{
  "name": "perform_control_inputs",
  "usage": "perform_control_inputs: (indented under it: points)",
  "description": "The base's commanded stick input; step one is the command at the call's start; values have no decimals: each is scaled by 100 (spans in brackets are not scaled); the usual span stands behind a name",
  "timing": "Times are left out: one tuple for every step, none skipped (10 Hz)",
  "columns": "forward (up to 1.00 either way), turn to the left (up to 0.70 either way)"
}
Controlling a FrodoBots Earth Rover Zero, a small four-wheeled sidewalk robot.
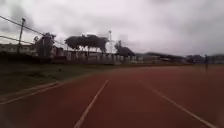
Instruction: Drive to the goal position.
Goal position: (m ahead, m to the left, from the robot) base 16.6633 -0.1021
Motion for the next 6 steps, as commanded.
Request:
perform_control_inputs:
  points:
    - [50, -14]
    - [50, -5]
    - [50, -1]
    - [50, 0]
    - [50, 0]
    - [50, 0]
